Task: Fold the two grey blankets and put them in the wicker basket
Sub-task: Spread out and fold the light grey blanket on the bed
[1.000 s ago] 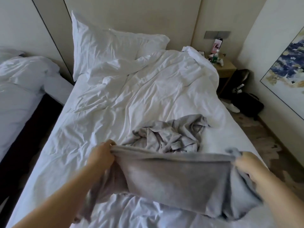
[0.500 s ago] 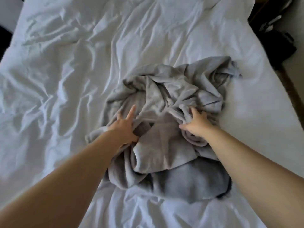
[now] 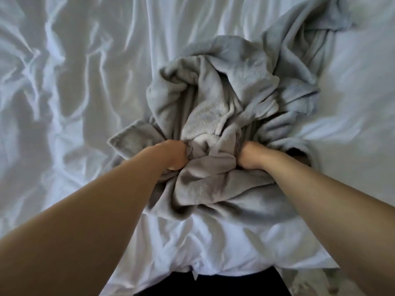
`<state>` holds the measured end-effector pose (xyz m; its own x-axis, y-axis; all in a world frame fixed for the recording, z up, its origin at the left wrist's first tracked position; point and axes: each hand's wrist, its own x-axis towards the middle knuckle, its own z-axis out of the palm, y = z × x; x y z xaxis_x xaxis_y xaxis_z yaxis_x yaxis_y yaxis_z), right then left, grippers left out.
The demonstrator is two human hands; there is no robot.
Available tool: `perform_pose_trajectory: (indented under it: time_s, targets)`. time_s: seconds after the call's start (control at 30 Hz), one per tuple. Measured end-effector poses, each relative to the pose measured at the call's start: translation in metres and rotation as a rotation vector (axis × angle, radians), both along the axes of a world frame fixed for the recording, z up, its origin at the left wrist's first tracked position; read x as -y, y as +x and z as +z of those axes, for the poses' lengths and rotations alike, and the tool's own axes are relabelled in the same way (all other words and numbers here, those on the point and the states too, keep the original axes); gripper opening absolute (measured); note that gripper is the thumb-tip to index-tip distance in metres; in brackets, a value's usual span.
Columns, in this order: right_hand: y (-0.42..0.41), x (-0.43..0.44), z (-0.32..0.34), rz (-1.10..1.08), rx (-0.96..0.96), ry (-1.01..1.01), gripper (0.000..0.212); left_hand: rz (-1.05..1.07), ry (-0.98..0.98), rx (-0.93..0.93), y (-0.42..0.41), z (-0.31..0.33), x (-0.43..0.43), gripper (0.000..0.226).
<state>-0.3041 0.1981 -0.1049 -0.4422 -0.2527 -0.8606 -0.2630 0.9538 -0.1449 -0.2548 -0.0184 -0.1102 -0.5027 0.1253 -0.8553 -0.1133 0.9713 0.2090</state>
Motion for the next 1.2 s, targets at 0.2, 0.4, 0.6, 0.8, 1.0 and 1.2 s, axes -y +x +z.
perform_pose_trajectory:
  time_s: [0.2,0.4,0.6,0.8,1.0,1.2]
  targets:
    - [0.097,0.002,0.045,0.081,0.45,0.067,0.036,0.09,0.118,0.31,0.088,0.041,-0.009,0.053]
    - [-0.003,0.021,0.196,0.285,0.108,0.066,0.033,0.156,-0.022,-0.094,0.02,0.167,0.039,0.024]
    - [-0.188,0.003,0.611,-0.524,-1.032,-1.015,0.033,0.53,0.136,-1.543,-0.138,0.586,0.116,0.062]
    - [-0.158,-0.025,0.762,-0.446,-1.494,-1.188,0.037,0.339,-0.094,-1.864,-0.105,0.765,0.104,0.059]
    - [-0.126,-0.048,0.737,-0.567,-1.564,-1.187,0.043,0.214,-0.194,-1.906,-0.073,0.749,0.099,0.028]
    - [-0.126,-0.051,0.64,-0.604,-1.29,-1.002,0.034,0.245,-0.206,-1.657,-0.073,0.651,0.105,0.032]
